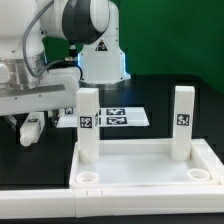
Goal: Assemble desk
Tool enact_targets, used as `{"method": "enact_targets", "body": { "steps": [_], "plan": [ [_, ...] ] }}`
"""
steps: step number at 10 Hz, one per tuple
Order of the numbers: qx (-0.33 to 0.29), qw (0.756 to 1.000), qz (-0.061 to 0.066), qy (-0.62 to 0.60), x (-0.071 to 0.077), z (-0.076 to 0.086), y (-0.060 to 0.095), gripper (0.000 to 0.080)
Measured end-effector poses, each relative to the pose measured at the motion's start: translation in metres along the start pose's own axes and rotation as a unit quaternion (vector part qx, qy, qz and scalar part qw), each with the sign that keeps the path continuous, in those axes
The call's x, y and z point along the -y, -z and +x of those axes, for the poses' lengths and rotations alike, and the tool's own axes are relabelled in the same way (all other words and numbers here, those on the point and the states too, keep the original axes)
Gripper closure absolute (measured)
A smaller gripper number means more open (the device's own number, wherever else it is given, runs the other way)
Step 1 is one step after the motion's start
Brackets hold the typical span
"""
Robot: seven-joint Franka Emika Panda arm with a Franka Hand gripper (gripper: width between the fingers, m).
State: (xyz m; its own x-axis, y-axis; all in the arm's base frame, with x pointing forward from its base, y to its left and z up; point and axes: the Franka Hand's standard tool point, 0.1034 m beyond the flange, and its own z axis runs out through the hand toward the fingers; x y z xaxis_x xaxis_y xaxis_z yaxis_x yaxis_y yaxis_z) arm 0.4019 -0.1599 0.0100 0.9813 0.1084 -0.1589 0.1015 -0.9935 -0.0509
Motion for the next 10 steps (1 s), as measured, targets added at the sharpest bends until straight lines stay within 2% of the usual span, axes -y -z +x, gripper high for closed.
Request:
{"method": "enact_targets", "body": {
  "steps": [1,2,3,4,5,6,7,10],
  "plan": [
    [0.000,1.000,0.000,0.000,0.000,0.000,0.000,0.0417],
    [0.000,1.000,0.000,0.000,0.000,0.000,0.000,0.0517],
    [-0.001,1.000,-0.004,0.012,0.001,0.002,0.001,0.0517],
    [-0.014,0.996,-0.026,0.079,0.013,0.015,0.011,0.0517],
    [-0.029,0.988,-0.042,0.146,0.034,0.028,0.022,0.0517],
    [-0.029,0.978,-0.045,0.202,0.046,0.032,0.028,0.0517],
    [-0.038,0.972,-0.056,0.224,0.049,0.031,0.030,0.0517],
    [-0.029,0.949,-0.059,0.308,0.044,0.029,0.027,0.0515]
  ]
}}
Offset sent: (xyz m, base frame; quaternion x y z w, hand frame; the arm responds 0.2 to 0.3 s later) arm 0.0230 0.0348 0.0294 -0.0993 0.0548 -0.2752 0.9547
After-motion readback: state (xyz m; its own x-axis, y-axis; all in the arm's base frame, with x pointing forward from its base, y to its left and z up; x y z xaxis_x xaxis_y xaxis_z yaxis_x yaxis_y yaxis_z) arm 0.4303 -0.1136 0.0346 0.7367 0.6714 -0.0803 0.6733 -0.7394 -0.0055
